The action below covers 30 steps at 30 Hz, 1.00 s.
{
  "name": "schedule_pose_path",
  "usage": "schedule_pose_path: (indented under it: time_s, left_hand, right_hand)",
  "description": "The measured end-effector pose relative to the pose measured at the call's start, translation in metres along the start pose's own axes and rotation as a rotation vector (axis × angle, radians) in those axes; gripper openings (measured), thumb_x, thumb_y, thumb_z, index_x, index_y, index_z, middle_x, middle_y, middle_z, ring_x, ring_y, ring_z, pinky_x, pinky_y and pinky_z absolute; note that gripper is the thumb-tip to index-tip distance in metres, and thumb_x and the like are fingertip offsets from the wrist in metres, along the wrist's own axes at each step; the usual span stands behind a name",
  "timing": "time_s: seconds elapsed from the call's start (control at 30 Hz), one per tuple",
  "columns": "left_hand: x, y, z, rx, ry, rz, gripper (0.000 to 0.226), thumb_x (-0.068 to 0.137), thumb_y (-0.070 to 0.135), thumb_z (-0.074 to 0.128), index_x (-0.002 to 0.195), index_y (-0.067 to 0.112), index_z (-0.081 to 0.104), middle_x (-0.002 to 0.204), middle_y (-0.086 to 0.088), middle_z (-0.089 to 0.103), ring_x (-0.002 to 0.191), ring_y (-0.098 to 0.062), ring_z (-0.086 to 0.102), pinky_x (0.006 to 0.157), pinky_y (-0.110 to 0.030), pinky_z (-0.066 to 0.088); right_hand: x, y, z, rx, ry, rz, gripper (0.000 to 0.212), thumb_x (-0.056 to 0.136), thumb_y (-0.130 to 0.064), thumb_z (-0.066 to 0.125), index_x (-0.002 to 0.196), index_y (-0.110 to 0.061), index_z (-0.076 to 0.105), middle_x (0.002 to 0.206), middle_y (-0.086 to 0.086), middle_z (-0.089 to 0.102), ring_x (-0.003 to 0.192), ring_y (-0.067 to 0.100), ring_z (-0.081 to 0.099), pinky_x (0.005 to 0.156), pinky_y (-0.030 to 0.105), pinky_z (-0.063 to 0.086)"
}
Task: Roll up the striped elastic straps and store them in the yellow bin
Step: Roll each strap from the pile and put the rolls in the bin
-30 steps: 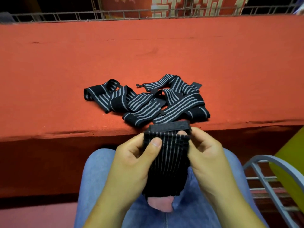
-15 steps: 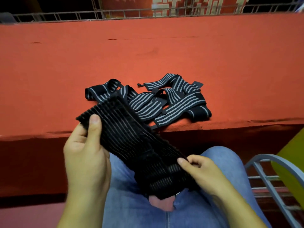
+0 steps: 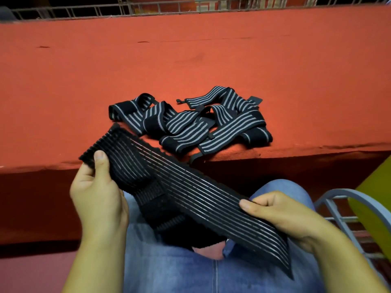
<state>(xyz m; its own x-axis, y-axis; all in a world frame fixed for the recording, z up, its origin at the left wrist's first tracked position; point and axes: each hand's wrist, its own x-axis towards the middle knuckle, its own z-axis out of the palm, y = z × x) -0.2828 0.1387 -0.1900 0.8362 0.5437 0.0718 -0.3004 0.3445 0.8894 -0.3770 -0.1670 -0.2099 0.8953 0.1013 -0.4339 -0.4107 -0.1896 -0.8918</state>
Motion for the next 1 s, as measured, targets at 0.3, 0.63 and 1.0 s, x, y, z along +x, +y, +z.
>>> schedule_pose_path:
  time_s: [0.3,0.63,1.0]
  left_hand:
    - [0.005,-0.026,-0.014,0.113,-0.014,-0.146,0.02,0.107,0.019,0.055,0.102,0.015,0.073,0.106,-0.001,0.079,0.098,-0.012,0.074,0.087,-0.026,0.06]
    - [-0.021,-0.019,-0.001,0.333,-0.381,-0.136,0.022,0.106,0.029,0.057,0.113,0.019,0.075,0.111,-0.005,0.079,0.111,-0.027,0.072,0.097,-0.043,0.055]
    - [-0.058,0.008,0.027,0.261,-0.856,-0.091,0.026,0.096,0.024,0.06,0.108,0.002,0.066,0.097,-0.013,0.075,0.091,-0.018,0.067,0.082,-0.035,0.059]
  right_hand:
    - [-0.022,-0.023,-0.009,0.619,-0.074,-0.32,0.055,0.061,-0.027,0.1,0.108,-0.007,0.08,0.096,0.015,0.077,0.073,0.018,0.075,0.061,0.03,0.063]
    - [-0.013,-0.051,-0.009,0.741,0.357,-0.478,0.027,0.076,-0.01,0.073,0.103,-0.013,0.067,0.077,-0.002,0.072,0.065,0.005,0.065,0.066,0.02,0.051]
    - [-0.009,-0.052,0.017,0.435,0.358,-0.347,0.029,0.103,-0.004,0.055,0.107,-0.015,0.081,0.099,0.008,0.081,0.09,0.018,0.07,0.083,0.035,0.053]
